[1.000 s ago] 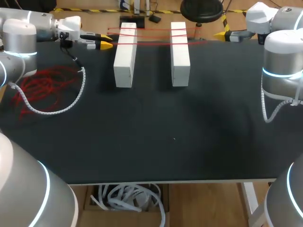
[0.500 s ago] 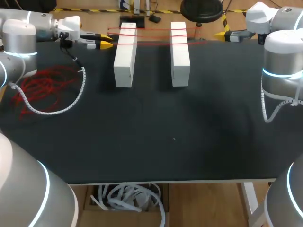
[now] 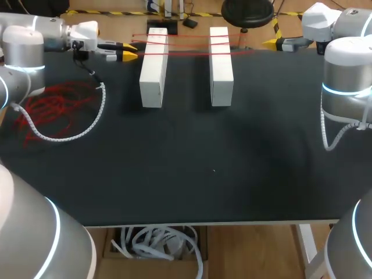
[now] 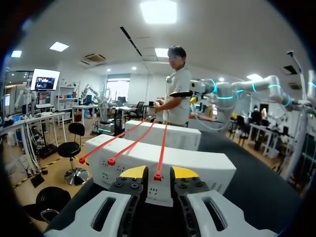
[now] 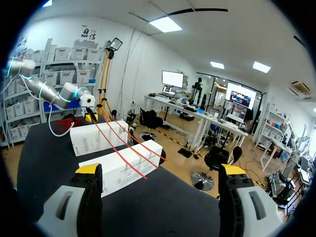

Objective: Grab the tape and strap the tape.

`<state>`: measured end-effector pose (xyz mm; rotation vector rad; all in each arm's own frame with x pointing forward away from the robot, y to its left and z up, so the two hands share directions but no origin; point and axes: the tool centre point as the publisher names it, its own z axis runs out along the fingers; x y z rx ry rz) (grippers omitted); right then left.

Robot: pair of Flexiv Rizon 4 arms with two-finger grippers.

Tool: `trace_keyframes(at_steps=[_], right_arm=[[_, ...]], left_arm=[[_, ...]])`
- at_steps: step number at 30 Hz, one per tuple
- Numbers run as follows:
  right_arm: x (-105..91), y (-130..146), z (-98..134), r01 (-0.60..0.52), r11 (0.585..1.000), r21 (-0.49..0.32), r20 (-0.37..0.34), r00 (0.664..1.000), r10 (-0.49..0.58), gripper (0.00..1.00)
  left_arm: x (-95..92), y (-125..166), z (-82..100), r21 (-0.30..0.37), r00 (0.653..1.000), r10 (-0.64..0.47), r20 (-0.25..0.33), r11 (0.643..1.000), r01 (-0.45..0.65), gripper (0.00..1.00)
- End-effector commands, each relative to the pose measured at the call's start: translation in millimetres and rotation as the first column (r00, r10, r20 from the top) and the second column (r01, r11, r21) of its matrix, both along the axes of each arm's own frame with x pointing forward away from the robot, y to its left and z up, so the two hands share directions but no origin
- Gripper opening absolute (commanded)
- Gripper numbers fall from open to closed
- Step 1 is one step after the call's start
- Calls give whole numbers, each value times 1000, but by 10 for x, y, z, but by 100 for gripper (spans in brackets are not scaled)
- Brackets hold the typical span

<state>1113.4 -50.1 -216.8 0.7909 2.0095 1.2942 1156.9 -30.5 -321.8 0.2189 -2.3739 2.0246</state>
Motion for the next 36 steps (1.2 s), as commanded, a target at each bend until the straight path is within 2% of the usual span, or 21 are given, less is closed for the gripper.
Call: trace_keyframes(at_steps=[1,5,8,12,14,23,30,36], right_arm=[[6,2,5,0,1000,-2,-3,1000,0,100],[6,2,5,0,1000,-2,-3,1000,0,100],[6,2,5,0,1000,-2,-3,1000,0,100],[6,2,5,0,1000,-2,-3,1000,0,100],[6,2,5,0,1000,-2,-3,1000,0,100],[6,2,5,0,1000,-2,-3,1000,0,100],[6,2,5,0,1000,-2,-3,1000,0,100],[6,2,5,0,1000,-2,-3,1000,0,100]], left_arm=[[14,2,-25,-10,1000,4,-3,1000,-4,22],[15,1,-24,-17,1000,10,-5,1000,-10,21],[16,-1,-20,-24,1000,15,-6,1000,-15,13],[18,9,-29,-25,1000,18,-9,1000,-18,13],[15,21,-37,-23,1000,18,-10,1000,-18,0],[6,33,-17,-20,1000,7,-4,1000,-7,0],[-51,24,150,-23,1000,-17,27,1000,17,0],[-138,-9,424,-56,999,-10,44,998,12,0]])
